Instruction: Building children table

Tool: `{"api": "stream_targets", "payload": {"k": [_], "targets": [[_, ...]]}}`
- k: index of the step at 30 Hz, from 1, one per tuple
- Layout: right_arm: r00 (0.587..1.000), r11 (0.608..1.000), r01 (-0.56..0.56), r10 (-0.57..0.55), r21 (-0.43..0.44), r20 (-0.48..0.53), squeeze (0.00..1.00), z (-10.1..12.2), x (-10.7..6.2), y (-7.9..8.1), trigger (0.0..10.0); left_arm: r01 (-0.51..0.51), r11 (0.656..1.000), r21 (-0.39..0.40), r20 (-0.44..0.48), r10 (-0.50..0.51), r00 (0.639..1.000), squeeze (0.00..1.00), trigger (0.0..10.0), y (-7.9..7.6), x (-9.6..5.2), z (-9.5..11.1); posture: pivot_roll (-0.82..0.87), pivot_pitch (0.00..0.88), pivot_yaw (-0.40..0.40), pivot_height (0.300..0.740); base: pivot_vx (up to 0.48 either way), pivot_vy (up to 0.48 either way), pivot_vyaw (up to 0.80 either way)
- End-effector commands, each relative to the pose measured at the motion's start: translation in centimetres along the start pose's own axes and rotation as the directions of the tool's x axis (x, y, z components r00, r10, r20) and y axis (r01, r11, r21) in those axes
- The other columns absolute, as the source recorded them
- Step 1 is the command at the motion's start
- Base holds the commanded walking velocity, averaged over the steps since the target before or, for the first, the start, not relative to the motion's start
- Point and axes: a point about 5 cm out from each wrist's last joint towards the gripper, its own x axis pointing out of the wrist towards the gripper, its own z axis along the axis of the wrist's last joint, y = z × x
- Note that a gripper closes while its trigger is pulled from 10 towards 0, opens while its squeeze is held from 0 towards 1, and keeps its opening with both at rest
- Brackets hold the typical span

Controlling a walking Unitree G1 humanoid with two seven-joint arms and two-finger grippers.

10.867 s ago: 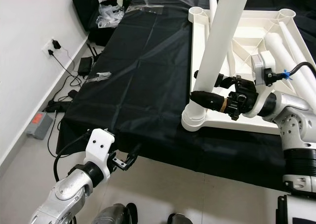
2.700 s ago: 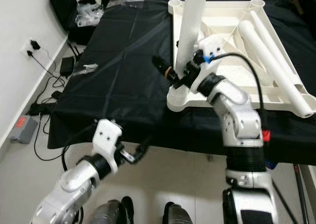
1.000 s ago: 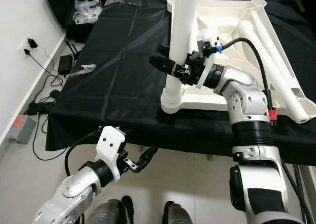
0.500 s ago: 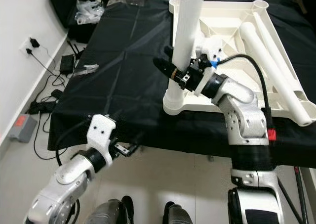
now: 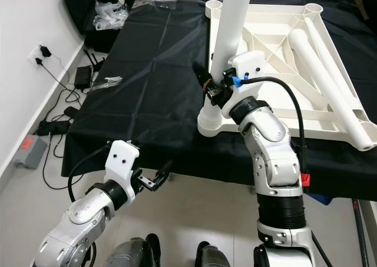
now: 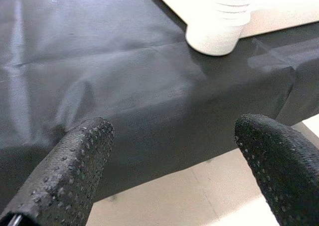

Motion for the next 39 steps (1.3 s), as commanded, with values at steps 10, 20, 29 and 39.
{"api": "stream_targets", "payload": {"k": [10,20,29,39], "targets": [[0.918,0.925,0.377,-0.38,-0.046,-0.116,0.0,-2.6,-1.4,0.0,0.0,0.004,1.0,-0.005,-0.019,-0.004,1.0,0.0,10.0,-0.2,-0.2,-0.4,0.14,0.245,0.009,0.74,0.0,0.0,0.0],[0.764,0.772,0.635,-0.633,-0.022,-0.126,0.0,-2.8,-1.0,1.9,0.0,0.026,1.0,-0.013,-0.02,-0.026,0.999,0.0,10.0,-1.2,-0.3,-0.7,0.15,0.216,0.008,0.74,0.0,0.0,0.0],[0.782,0.786,0.617,-0.605,0.05,-0.149,0.0,-2.8,-0.2,3.4,10.0,0.031,0.999,-0.016,-0.029,-0.031,0.999,0.0,10.0,-1.3,-0.6,-1.0,0.15,0.205,0.004,0.74,0.0,0.0,0.0],[0.82,0.819,0.572,-0.57,0.055,-0.046,0.0,-1.2,-0.2,3.6,10.0,0.028,0.999,-0.018,-0.036,-0.029,0.999,0.0,10.0,-1.3,-0.5,-1.1,0.15,0.227,0.005,0.74,0.0,0.0,0.0]]}}
